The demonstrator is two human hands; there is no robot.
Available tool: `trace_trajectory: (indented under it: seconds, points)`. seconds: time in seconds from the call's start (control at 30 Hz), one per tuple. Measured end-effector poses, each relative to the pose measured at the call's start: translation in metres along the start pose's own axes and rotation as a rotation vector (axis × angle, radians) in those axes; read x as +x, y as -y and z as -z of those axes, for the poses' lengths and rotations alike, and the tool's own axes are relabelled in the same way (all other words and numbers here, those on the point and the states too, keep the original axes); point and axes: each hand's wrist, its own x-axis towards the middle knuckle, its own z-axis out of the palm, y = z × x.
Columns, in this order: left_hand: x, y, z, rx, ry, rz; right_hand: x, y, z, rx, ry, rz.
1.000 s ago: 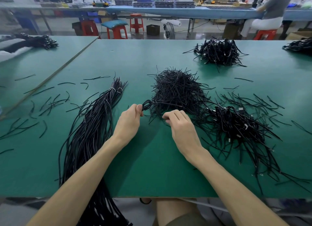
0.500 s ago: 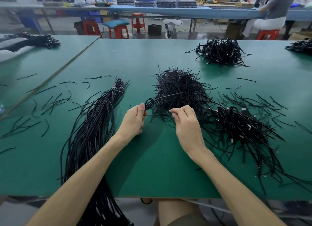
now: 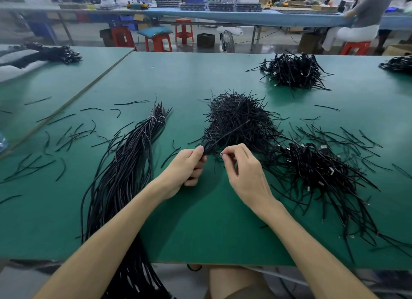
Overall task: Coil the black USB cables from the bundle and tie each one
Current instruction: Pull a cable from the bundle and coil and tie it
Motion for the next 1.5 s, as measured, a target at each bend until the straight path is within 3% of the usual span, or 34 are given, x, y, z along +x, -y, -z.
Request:
trace_trajectory:
  seconds: [0.23, 0.7, 1.5]
  points:
    - [-0.003, 0.002, -0.015, 0.194, -0.073, -0.073, 0.002, -0.004, 0.004, 0.212, -0.093, -0.102]
    - [-0.002, 0.001, -0.016, 0.314, -0.043, -0.082, -0.003, -0.001, -0.002, 0.16, -0.045, 0.086]
    - [-0.003, 0.001, -0.017, 0.204, -0.034, -0.129, -0.004, 0.007, 0.0, 0.062, 0.112, 0.024]
